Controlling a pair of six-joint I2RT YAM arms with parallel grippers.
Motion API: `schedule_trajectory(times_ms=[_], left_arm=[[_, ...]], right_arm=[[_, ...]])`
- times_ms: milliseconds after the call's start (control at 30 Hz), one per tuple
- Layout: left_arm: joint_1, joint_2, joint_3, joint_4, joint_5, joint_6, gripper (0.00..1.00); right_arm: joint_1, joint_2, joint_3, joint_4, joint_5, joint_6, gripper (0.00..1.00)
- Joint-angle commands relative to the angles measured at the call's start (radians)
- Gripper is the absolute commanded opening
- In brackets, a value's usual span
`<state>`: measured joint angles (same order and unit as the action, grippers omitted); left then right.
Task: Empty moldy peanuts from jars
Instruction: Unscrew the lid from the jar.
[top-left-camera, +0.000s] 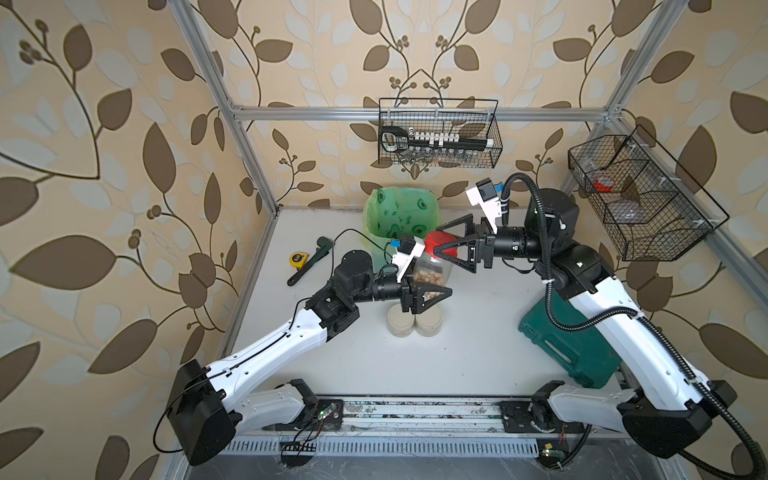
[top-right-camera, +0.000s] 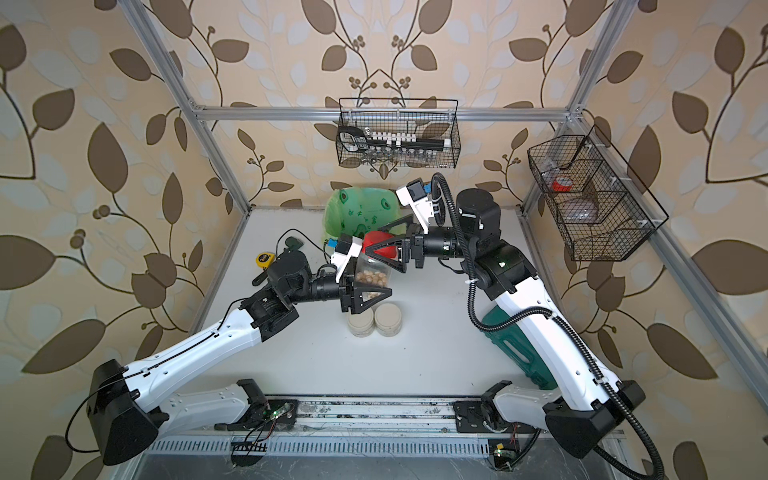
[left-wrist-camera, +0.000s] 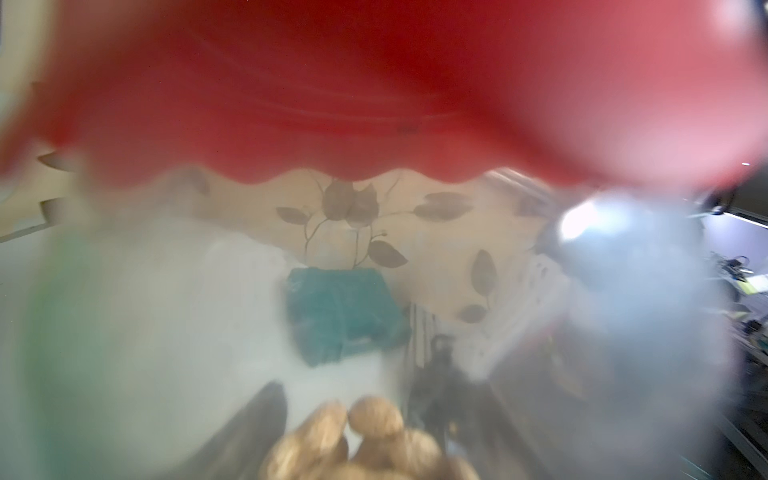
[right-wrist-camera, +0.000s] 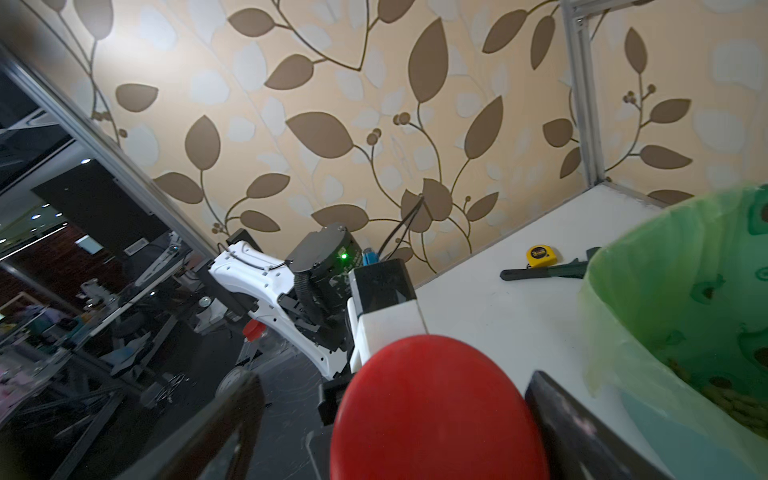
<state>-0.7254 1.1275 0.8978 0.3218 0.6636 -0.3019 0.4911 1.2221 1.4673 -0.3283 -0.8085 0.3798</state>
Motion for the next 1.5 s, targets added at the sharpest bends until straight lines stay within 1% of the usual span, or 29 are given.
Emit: schedule_trajectory(times_ms=[0,33,67,167,300,333,400,500,600,633,800,867,933,1000,1100,1133,1300,1367,1467], left_arm=[[0.002,-0.051,-0.013,0.009,-0.124,0.08,0.47],[0.003,-0.055,-0.019,0.004,-0.143,0.091,0.47],[0.003,-0.058,-0.025,0.002,-0.161,0.101,0.47],[0.003,-0.061,-0.037,-0.008,-0.203,0.13,0.47],[0.002,-0.052,-0.03,-0.035,-0.223,0.159,0.47],[0.002,-0.052,-0.03,-0.036,-0.226,0.163,0.47],[0.003,-0.054,-0.031,-0.04,-0.229,0.166,0.47],[0.002,-0.062,-0.034,-0.048,-0.234,0.173,0.47],[0.001,-0.07,-0.035,-0.061,-0.24,0.18,0.46],[0.002,-0.072,-0.036,-0.063,-0.241,0.182,0.47],[0.003,-0.077,-0.036,-0.065,-0.245,0.183,0.47],[0.002,-0.076,-0.036,-0.066,-0.243,0.183,0.47],[0.002,-0.075,-0.036,-0.066,-0.24,0.182,0.47],[0.002,-0.074,-0.036,-0.066,-0.237,0.179,0.46],[0.002,-0.076,-0.033,-0.066,-0.222,0.165,0.47],[0.002,-0.077,-0.033,-0.061,-0.218,0.153,0.47],[0.007,-0.062,-0.013,-0.055,-0.15,0.116,0.46],[0.01,-0.051,-0.004,-0.047,-0.11,0.103,0.46],[0.015,-0.032,0.009,-0.037,-0.047,0.083,0.46]], right_arm=[[0.001,-0.054,-0.028,-0.057,0.263,-0.001,0.98],[0.001,-0.061,-0.031,-0.07,0.318,0.02,0.98],[0.001,-0.065,-0.037,-0.067,0.339,0.041,0.98],[0.022,-0.072,-0.053,-0.016,0.367,0.114,0.97],[0.124,-0.026,0.023,-0.06,0.513,0.088,0.95],[0.14,-0.003,0.051,-0.081,0.534,0.082,0.94],[0.159,0.036,0.097,-0.108,0.552,0.08,0.94],[0.19,0.074,0.122,-0.117,0.595,0.085,0.93],[0.197,0.092,0.134,-0.117,0.62,0.093,0.9],[0.221,0.098,0.138,-0.121,0.63,0.094,0.89],[0.252,0.126,0.162,-0.15,0.674,0.089,0.87],[0.258,0.126,0.157,-0.15,0.686,0.089,0.8],[0.258,0.126,0.154,-0.147,0.69,0.091,0.7],[0.259,0.126,0.154,-0.149,0.689,0.089,0.62],[0.259,0.122,0.152,-0.149,0.685,0.086,0.45],[0.259,0.121,0.151,-0.149,0.678,0.084,0.41],[0.26,0.123,0.163,-0.162,0.635,0.069,0.28],[0.258,0.12,0.164,-0.163,0.612,0.061,0.26],[0.239,0.106,0.165,-0.156,0.532,0.056,0.26]])
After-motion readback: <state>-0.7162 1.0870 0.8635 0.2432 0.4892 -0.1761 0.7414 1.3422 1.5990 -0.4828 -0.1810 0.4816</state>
